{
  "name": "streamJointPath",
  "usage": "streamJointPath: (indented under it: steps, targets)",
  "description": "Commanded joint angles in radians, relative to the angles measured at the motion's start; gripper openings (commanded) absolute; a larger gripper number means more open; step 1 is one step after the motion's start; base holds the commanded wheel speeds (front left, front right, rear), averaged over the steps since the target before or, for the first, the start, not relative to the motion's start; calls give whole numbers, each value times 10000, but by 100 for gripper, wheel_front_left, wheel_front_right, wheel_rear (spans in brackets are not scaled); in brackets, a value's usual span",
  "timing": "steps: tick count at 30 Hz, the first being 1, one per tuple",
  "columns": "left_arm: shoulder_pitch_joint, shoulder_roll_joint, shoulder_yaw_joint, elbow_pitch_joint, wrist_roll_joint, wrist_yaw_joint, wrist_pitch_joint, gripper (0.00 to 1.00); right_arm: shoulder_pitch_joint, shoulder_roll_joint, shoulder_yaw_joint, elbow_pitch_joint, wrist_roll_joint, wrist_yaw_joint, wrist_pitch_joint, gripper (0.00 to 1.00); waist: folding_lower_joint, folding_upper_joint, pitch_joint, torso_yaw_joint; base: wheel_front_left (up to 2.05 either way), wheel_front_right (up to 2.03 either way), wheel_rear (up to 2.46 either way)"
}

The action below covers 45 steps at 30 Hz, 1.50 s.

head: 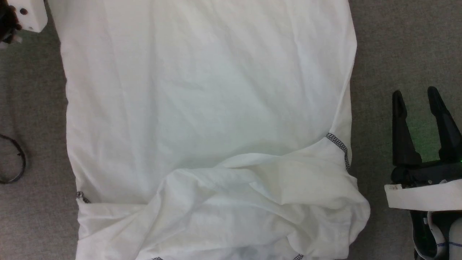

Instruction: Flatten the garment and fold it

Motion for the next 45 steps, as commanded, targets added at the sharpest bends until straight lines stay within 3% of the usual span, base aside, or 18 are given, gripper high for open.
streamJointPath:
  steps: [1,6,7,8,15,20,23,25,32,35,40,45]
  targets:
    - [-138,10,12,132,-64,55,89,100,-148,24,-20,-39,54,-6,-59,100,-1,0,247,-173,0,0,0]
    - [-37,90,-79,391,-112,171,529,99,-191,24,-41,-62,39,-6,-48,100,-1,0,358,-211,0,0,0]
    - [-22,96,-103,371,-132,159,523,32,-212,24,-54,-66,25,-6,-36,100,-1,0,366,-205,0,0,0]
    - [-8,97,-121,351,-154,145,479,0,-242,24,-52,-87,-12,-6,-21,100,-1,0,362,-194,0,0,0]
    - [292,18,-255,238,-265,60,-281,0,-1073,24,83,-1262,-131,-6,483,100,-1,0,-143,-54,0,0,0]
    - [588,-264,-326,277,-377,45,-871,0,-3157,-575,347,-2633,258,-6,2102,100,-1,0,-541,128,0,0,0]
    - [643,-420,-375,299,-434,42,-1054,0,-4908,-1090,344,-2452,814,-6,3394,100,-1,0,-647,265,0,0,0]
    - [605,-531,-417,313,-471,40,-1115,0,-6104,-1400,500,-1940,1113,-6,4211,100,-1,0,-647,386,0,0,0]
    - [393,-900,-572,377,-542,53,-1295,0,-9052,-1043,381,1895,1679,-6,6930,100,-1,0,-436,839,0,0,0]
    - [272,-1065,-625,368,-575,78,-1348,0,-9867,-925,340,3525,1203,-6,7459,100,-1,0,-253,1029,0,0,0]
    - [79,-1291,-749,295,-568,95,-1453,0,-10526,-380,-581,5767,3,-6,8382,100,-1,0,98,1359,0,0,0]
    - [-128,-1486,-875,171,-564,105,-1497,0,-10939,-84,-1225,6675,-1006,-6,9079,100,-1,0,436,1639,0,0,0]
